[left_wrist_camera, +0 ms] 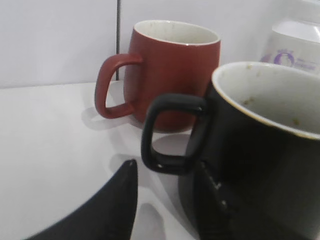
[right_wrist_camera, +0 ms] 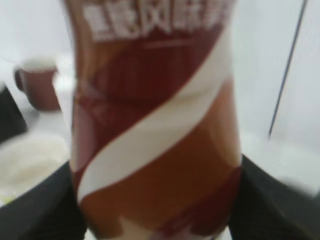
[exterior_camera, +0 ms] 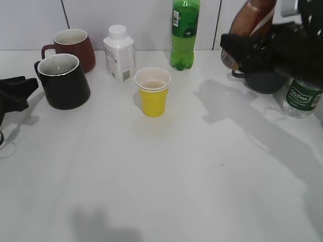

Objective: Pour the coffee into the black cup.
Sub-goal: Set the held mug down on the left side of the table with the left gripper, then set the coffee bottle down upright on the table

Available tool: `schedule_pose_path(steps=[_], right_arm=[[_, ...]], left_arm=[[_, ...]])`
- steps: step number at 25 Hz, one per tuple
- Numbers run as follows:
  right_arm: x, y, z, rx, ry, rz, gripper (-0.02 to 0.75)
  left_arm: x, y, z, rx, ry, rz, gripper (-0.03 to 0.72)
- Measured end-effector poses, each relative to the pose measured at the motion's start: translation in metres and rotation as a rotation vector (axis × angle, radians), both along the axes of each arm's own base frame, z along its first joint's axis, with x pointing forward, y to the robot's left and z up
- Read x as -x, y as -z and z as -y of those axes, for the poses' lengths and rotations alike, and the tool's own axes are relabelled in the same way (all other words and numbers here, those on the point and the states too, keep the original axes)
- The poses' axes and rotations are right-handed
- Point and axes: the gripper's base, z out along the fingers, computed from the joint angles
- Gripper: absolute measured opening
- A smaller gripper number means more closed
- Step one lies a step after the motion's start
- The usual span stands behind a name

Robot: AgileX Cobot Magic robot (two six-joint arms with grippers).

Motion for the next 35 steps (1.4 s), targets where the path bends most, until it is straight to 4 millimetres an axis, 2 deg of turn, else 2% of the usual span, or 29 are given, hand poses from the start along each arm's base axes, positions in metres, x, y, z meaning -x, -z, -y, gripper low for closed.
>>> schedule_pose_path(steps=[4, 9, 14, 23, 28, 32, 35], right_arm=[[-0.011, 0.034, 0.000, 0.005, 0.030, -0.100, 0.543], [-0.020, 0.076, -0.001, 0.079, 0.034, -0.136, 0.543], [-0.023, 0.107, 0.000, 0.115, 0.048, -0.170, 0.543], [-0.024, 0.113, -0.001, 0.108, 0.043, -0.155, 0.542], [-0.024, 0.113, -0.001, 0.109, 0.043, -0.156, 0.655], [-0.014, 0.120, 0.002, 0.114, 0.050, -0.194, 0.665], [-0.003, 0.119, 0.007, 0.112, 0.078, -0.216, 0.665]], left_arm=[[0.012, -0.015, 0.003, 0.002, 0.007, 0.033, 0.293], [0.020, -0.037, 0.008, -0.008, 0.061, 0.120, 0.293], [0.024, -0.056, 0.011, -0.031, 0.085, 0.183, 0.293], [0.032, -0.086, 0.013, -0.045, 0.094, 0.281, 0.288], [0.034, -0.086, 0.015, -0.031, 0.123, 0.266, 0.288], [0.035, -0.086, 0.021, -0.047, 0.140, 0.250, 0.288], [0.034, -0.082, 0.030, -0.104, 0.133, 0.169, 0.288]])
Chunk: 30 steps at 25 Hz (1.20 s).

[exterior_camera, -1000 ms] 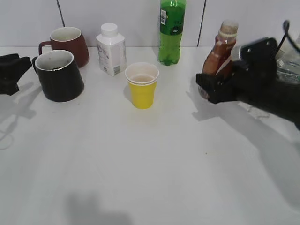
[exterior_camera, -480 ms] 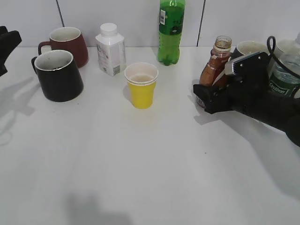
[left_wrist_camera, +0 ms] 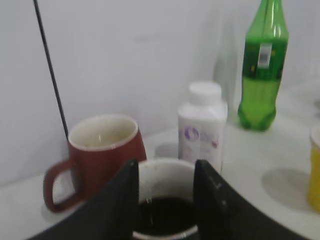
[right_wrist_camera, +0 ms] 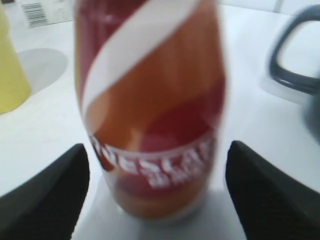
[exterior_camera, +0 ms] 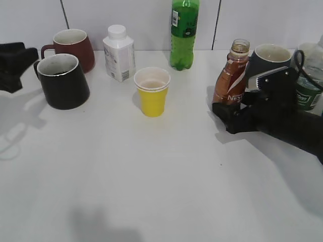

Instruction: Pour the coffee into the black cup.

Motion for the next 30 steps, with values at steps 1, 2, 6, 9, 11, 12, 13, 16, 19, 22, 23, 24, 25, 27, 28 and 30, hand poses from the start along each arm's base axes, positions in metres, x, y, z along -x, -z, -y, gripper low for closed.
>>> schedule_pose_path(steps=[1, 2, 6, 9, 11, 12, 13, 16, 19, 22, 23, 24, 25, 27, 28, 30], right_arm=[[0.003, -0.001, 0.002, 0.000, 0.010, -0.003, 0.665], [0.005, -0.003, 0.003, -0.001, 0.021, 0.000, 0.665], [0.016, -0.011, 0.007, 0.011, 0.033, -0.011, 0.665], [0.024, -0.016, 0.011, 0.052, 0.044, -0.051, 0.665], [0.027, -0.026, 0.013, 0.079, 0.054, -0.061, 0.662], [0.028, -0.033, 0.014, 0.088, 0.061, -0.056, 0.661], [0.030, -0.042, 0.016, 0.096, 0.069, -0.052, 0.658], [0.036, -0.064, 0.020, 0.136, 0.094, -0.083, 0.650], [0.038, -0.087, 0.023, 0.212, 0.126, -0.141, 0.637], [0.042, -0.113, 0.021, 0.297, 0.165, -0.198, 0.610], [0.044, -0.121, 0.019, 0.305, 0.178, -0.215, 0.601], [0.045, -0.131, 0.016, 0.306, 0.190, -0.223, 0.592], [0.047, -0.140, 0.013, 0.311, 0.199, -0.243, 0.587], [0.054, -0.157, 0.008, 0.292, 0.215, -0.281, 0.580], [0.057, -0.164, 0.004, 0.274, 0.213, -0.291, 0.578], [0.067, -0.177, 0.001, 0.249, 0.208, -0.312, 0.578]], left_arm=[[0.000, 0.001, 0.004, -0.026, -0.008, -0.032, 0.288], [0.001, 0.003, 0.008, -0.053, -0.017, -0.065, 0.288], [0.004, 0.007, 0.016, -0.121, -0.094, -0.198, 0.328], [0.007, 0.010, 0.017, -0.087, -0.201, -0.333, 0.431], [0.010, 0.011, 0.020, -0.066, -0.246, -0.405, 0.489], [0.013, 0.010, 0.023, -0.068, -0.260, -0.435, 0.506], [0.016, 0.010, 0.026, -0.071, -0.272, -0.467, 0.515], [0.024, 0.004, 0.035, -0.092, -0.333, -0.567, 0.524], [0.028, -0.016, 0.044, -0.116, -0.409, -0.668, 0.522], [0.034, -0.041, 0.052, -0.156, -0.459, -0.749, 0.511], [0.036, -0.049, 0.055, -0.171, -0.472, -0.774, 0.508], [0.040, -0.056, 0.056, -0.179, -0.485, -0.797, 0.507], [0.043, -0.065, 0.059, -0.181, -0.487, -0.807, 0.506], [0.053, -0.078, 0.062, -0.209, -0.487, -0.830, 0.505], [0.058, -0.084, 0.063, -0.228, -0.478, -0.828, 0.504], [0.072, -0.097, 0.065, -0.263, -0.441, -0.805, 0.504]])
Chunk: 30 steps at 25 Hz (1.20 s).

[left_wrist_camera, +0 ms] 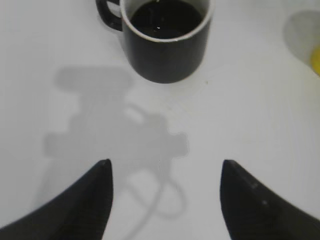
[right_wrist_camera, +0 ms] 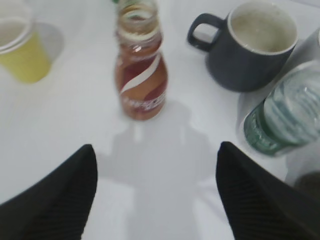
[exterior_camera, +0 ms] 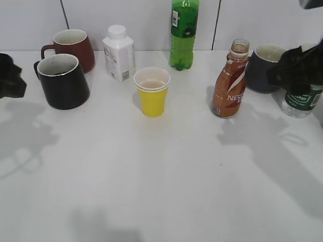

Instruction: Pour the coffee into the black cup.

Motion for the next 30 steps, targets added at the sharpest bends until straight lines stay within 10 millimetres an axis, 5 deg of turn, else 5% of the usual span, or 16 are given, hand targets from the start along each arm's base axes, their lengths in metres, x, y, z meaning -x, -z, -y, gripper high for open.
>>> schedule_pose_path(steps=[5, 12, 21, 30], right_arm=[[0.036, -0.025, 0.000, -0.048, -0.026, -0.016, 0.577], [0.090, -0.053, 0.027, -0.119, -0.010, 0.015, 0.577], [0.177, -0.043, 0.081, -0.131, 0.035, 0.011, 0.577], [0.237, -0.009, 0.125, -0.179, 0.079, 0.192, 0.577]], left_arm=[[0.039, -0.029, -0.005, 0.008, 0.103, 0.055, 0.500], [0.102, -0.063, -0.039, 0.085, 0.177, 0.252, 0.448], [0.182, -0.019, -0.078, 0.195, 0.220, 0.276, 0.437], [0.219, 0.012, -0.094, 0.192, 0.336, 0.343, 0.435]])
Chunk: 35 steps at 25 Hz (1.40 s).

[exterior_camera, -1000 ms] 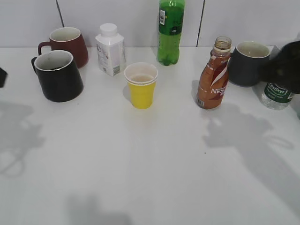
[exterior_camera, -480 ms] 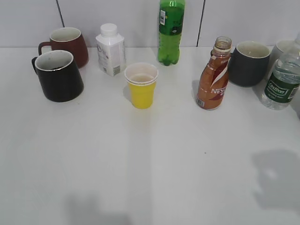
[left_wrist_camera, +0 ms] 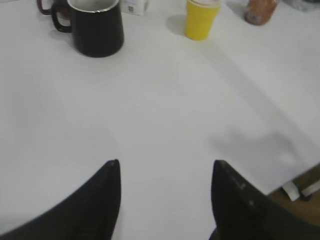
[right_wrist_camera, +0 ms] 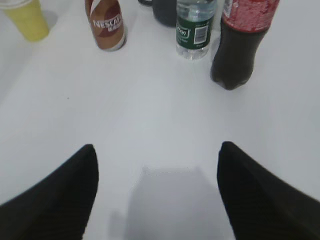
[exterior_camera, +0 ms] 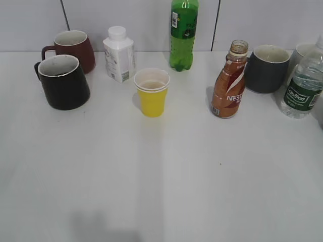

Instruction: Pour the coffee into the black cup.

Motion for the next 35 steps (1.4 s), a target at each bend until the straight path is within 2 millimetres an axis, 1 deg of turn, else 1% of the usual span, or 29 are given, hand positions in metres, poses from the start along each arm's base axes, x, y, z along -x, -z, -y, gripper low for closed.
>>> schedule_pose_path(steps=[4, 8, 25, 30, 35], right_arm=[[-0.0038, 0.0100, -0.0020, 0.022, -0.004, -0.015, 0.577], [-0.0086, 0.0110, -0.0063, 0.016, -0.029, 0.034, 0.577], [-0.0091, 0.0128, -0.0070, 0.024, -0.033, 0.033, 0.575], [-0.0080, 0.0128, -0.0070, 0.025, 0.024, 0.033, 0.575], [-0.0057, 0.0127, -0.0071, 0.027, 0.153, 0.032, 0.574]], left_arm=[[-0.0002, 0.0054, 0.0025, 0.004, 0.031, 0.022, 0.435], [-0.0015, 0.0063, 0.0034, 0.004, 0.035, 0.031, 0.435], [-0.0015, 0.0061, 0.0036, 0.006, 0.031, 0.033, 0.435], [-0.0013, 0.0061, 0.0038, 0.005, -0.051, 0.033, 0.435], [-0.0011, 0.0061, 0.0041, 0.003, -0.181, 0.034, 0.435]])
